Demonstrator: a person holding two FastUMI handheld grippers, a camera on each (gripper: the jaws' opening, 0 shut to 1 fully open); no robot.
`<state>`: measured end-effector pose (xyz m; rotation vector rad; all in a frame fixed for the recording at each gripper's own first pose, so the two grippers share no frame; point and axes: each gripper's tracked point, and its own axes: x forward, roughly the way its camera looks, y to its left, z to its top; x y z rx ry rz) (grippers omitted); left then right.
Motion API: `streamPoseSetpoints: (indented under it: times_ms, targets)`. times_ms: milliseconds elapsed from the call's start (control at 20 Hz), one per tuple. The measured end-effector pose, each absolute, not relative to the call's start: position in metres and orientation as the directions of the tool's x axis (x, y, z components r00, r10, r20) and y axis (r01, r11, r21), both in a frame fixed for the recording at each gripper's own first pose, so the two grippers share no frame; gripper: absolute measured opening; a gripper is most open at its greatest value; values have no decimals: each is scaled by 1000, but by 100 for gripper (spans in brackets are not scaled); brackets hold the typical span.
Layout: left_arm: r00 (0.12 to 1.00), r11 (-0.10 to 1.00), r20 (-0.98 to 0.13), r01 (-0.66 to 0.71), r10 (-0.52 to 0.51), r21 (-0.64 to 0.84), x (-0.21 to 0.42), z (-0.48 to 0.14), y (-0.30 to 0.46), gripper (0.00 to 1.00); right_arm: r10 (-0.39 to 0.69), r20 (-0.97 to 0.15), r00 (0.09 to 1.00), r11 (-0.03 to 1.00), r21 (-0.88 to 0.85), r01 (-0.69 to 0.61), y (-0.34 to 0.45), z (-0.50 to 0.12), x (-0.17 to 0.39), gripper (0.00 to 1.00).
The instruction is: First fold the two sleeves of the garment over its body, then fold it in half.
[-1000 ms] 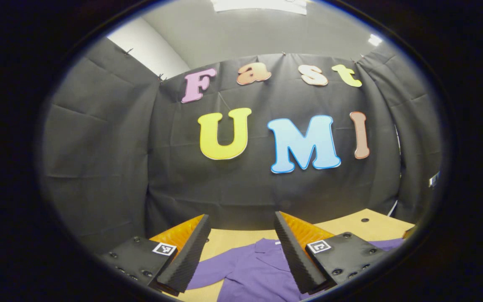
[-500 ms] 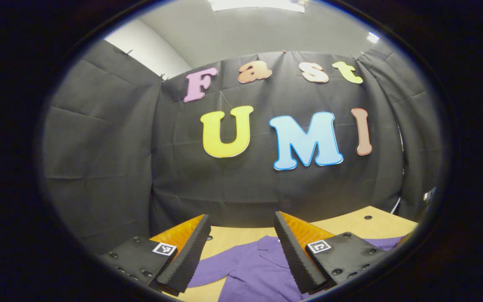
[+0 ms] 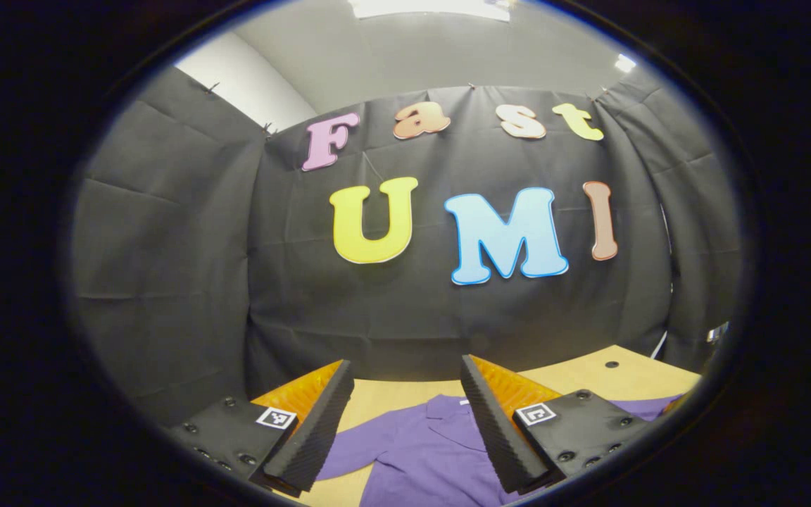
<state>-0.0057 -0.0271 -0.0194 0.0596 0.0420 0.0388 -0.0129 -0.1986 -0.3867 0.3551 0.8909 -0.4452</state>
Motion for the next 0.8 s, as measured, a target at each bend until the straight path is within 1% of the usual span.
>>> streamPoseSetpoints:
  times_ms: [50, 100, 150, 250, 300, 350, 400, 550, 800]
  targets:
    - [998, 997, -40, -38, 41, 61, -6, -19, -26, 97, -224, -807, 546, 853, 109, 510, -197, -386, -11, 69]
    - [998, 997, -38, -40, 43, 62, -7, -20, -23, 97, -215, -807, 550, 862, 108, 496, -197, -387, -12, 60]
    - [998, 997, -36, -43, 45, 63, -9, -20, -22, 97, -216, -806, 551, 850, 122, 512, -197, -387, -8, 60]
    - [998, 996, -34, -52, 54, 67, -13, -21, -17, 97, -214, -813, 542, 850, 119, 513, -198, -385, -9, 19]
    - [998, 996, -33, -57, 60, 64, -13, -21, -13, 97, -236, -806, 542, 842, 109, 529, -194, -371, -20, 19]
    - [998, 996, -34, -60, 62, 59, -14, -22, -10, 97, -221, -816, 534, 850, 108, 516, -194, -383, -9, 4]
    - [997, 996, -36, -64, 66, 55, -16, -22, -8, 97, -223, -811, 540, 856, 102, 507, -199, -382, -8, 5]
    - [996, 996, -42, -74, 76, 46, -17, -26, 0, 97, -218, -804, 553, 862, 107, 495, -200, -379, -5, 5]
    - [996, 996, -40, -76, 78, 44, -18, -28, 8, 97, -168, -762, 625, 877, 174, 447, -193, -355, 3, 5]
